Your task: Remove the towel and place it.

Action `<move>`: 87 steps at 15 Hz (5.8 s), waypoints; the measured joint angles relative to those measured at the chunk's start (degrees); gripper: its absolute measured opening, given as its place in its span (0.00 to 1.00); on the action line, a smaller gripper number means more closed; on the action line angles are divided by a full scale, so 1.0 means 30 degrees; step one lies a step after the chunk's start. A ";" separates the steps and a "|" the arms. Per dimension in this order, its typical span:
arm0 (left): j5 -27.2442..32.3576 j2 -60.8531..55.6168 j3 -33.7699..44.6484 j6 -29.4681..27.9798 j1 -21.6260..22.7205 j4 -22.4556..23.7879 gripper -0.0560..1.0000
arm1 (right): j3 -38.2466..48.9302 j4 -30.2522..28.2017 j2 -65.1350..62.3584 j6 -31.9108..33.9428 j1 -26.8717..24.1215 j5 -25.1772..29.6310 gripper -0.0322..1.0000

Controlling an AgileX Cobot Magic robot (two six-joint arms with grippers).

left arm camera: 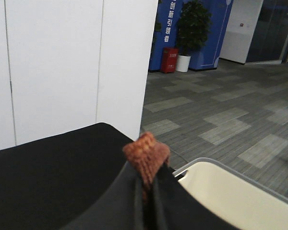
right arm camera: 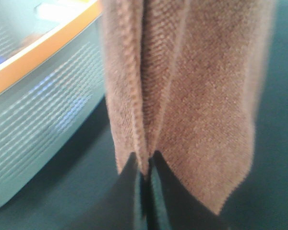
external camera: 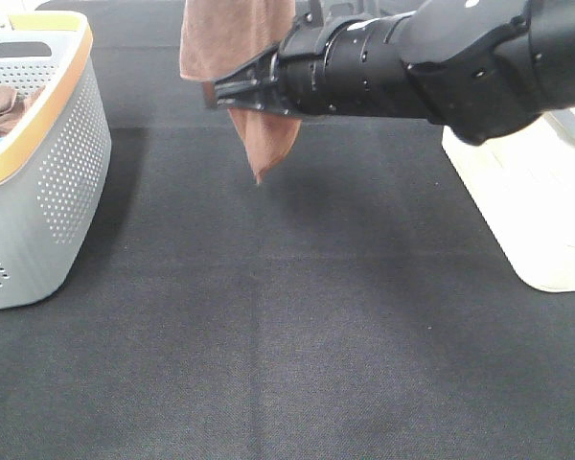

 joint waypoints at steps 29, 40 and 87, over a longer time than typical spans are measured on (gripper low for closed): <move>0.3075 -0.0668 0.0000 -0.5271 0.1108 0.2712 0.05 | -0.6914 -0.2387 0.1604 0.3571 -0.7448 2.0455 0.47; 0.2884 -0.0668 0.0000 -0.5271 0.1108 0.2426 0.05 | -0.5099 -0.6494 0.2120 0.8442 -0.4450 1.7991 0.74; 0.2884 -0.0573 0.0000 -0.4966 0.1108 0.3839 0.05 | -0.4412 -0.4813 -0.0019 0.6455 -0.6322 1.6807 0.03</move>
